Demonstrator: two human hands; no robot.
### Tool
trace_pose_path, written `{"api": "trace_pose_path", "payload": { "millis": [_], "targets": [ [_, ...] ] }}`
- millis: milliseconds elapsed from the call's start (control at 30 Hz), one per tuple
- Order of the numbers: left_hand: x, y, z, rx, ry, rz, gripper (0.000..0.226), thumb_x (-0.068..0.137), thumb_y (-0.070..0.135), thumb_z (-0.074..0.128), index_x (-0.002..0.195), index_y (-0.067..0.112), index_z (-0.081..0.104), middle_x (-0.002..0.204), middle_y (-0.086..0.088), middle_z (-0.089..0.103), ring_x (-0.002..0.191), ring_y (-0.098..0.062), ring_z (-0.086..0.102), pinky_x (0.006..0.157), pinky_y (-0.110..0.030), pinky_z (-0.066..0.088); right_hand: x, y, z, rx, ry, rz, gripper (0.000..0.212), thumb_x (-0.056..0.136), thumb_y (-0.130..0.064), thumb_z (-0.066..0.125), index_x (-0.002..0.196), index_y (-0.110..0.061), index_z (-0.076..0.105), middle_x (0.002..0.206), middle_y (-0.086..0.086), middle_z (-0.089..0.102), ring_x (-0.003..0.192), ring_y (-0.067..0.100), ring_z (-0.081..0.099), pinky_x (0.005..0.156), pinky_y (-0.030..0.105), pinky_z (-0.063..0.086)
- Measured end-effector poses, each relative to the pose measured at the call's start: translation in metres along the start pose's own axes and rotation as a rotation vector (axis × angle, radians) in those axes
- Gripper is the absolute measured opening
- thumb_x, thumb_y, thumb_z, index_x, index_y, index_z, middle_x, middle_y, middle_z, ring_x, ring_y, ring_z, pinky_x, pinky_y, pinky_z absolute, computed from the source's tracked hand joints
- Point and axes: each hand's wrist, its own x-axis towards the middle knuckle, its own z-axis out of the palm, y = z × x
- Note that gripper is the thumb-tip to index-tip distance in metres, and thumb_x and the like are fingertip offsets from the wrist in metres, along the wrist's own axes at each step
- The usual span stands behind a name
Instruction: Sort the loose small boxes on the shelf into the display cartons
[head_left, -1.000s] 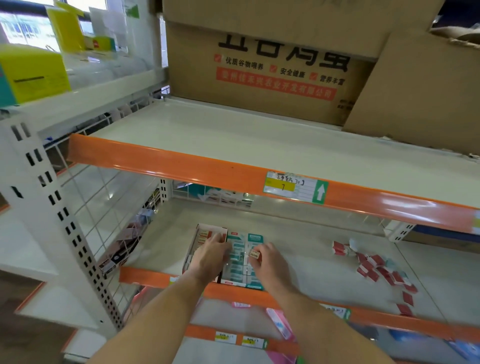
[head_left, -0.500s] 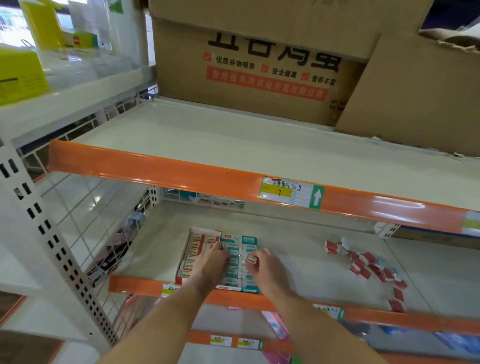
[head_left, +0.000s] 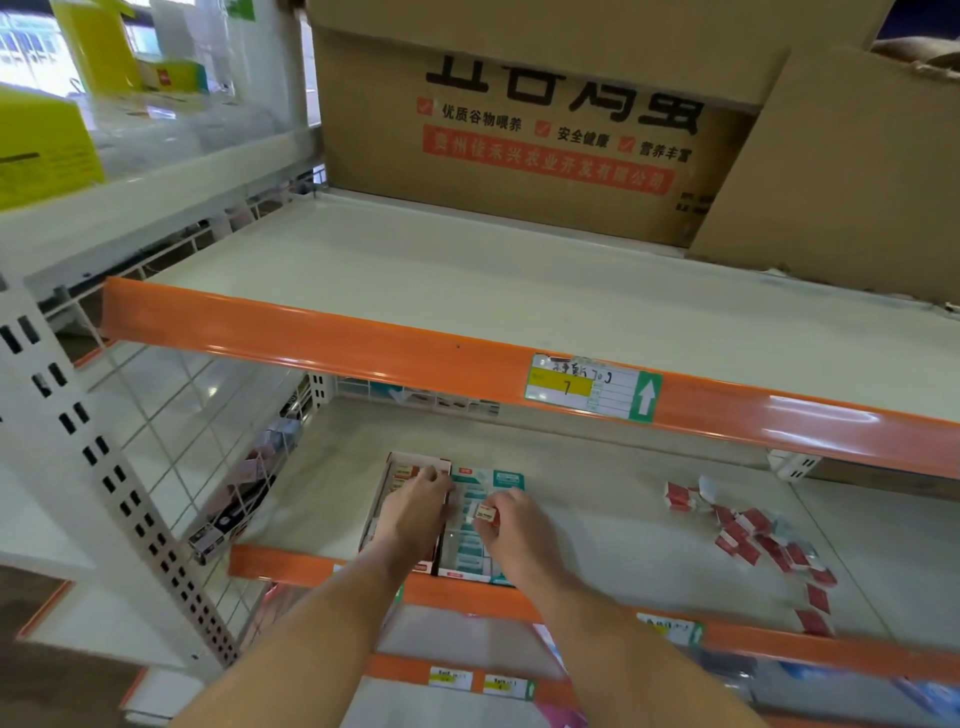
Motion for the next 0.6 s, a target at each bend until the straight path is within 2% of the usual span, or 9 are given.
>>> {"api": "trace_pose_path", "payload": {
  "millis": [67, 167, 233, 400, 533, 600],
  "targets": [
    [0.0, -0.01, -0.006, 0.028, 0.016, -0.012, 0.022, 0.098, 0.024, 0.047, 0.117, 0.023, 0.059, 0.114, 0.002, 0.056, 0.093, -0.019, 0.063, 0.075, -0.031, 0.052, 0.004, -0.007, 0.002, -0.002, -0.008, -0.002, 0.035, 0.095, -0.034, 0.062, 0.126, -0.018, 0.059, 0.121, -0.004, 0.057, 0.108, 0.015, 0.057, 0.091, 0.028, 0.047],
    [-0.004, -0.025, -0.014, 0.024, 0.063, -0.007, 0.021, 0.1, 0.03, 0.04, 0.1, 0.025, 0.06, 0.102, 0.006, 0.059, 0.08, -0.011, 0.062, 0.073, -0.032, 0.056, 0.007, -0.02, 0.006, -0.006, -0.02, -0.015, 0.031, 0.095, -0.033, 0.061, 0.124, -0.019, 0.06, 0.121, -0.004, 0.056, 0.11, 0.016, 0.057, 0.095, 0.031, 0.049],
    [-0.009, -0.035, -0.017, 0.042, 0.07, -0.03, 0.02, 0.1, 0.034, 0.041, 0.095, 0.026, 0.059, 0.101, 0.009, 0.058, 0.077, -0.008, 0.06, 0.071, -0.028, 0.055, 0.009, -0.028, 0.01, 0.003, -0.037, -0.033, 0.031, 0.096, -0.031, 0.06, 0.124, -0.019, 0.06, 0.123, -0.004, 0.055, 0.112, 0.016, 0.057, 0.097, 0.032, 0.048],
    [-0.019, -0.044, -0.024, 0.044, 0.042, -0.088, 0.014, 0.098, 0.028, 0.045, 0.102, 0.024, 0.057, 0.103, 0.005, 0.056, 0.086, -0.013, 0.055, 0.076, -0.027, 0.052, 0.016, -0.046, 0.018, -0.003, -0.054, -0.073, 0.033, 0.096, -0.036, 0.059, 0.126, -0.02, 0.059, 0.121, -0.005, 0.054, 0.114, 0.015, 0.054, 0.099, 0.031, 0.046],
    [-0.02, -0.048, -0.032, 0.032, 0.099, -0.082, 0.011, 0.096, 0.031, 0.049, 0.101, 0.027, 0.058, 0.092, 0.009, 0.046, 0.085, -0.011, 0.053, 0.073, -0.025, 0.048, 0.021, -0.062, 0.022, -0.037, -0.065, -0.084, 0.031, 0.097, -0.036, 0.056, 0.125, -0.022, 0.057, 0.125, -0.006, 0.055, 0.116, 0.016, 0.054, 0.102, 0.037, 0.045],
    [-0.019, -0.053, -0.036, 0.032, 0.082, -0.084, 0.012, 0.094, 0.029, 0.054, 0.104, 0.026, 0.06, 0.093, 0.009, 0.047, 0.087, -0.012, 0.053, 0.074, -0.026, 0.048, 0.023, -0.069, 0.025, -0.039, -0.078, -0.099, 0.033, 0.099, -0.033, 0.056, 0.13, -0.023, 0.056, 0.131, -0.007, 0.052, 0.117, 0.015, 0.054, 0.099, 0.032, 0.043]
  ]
}}
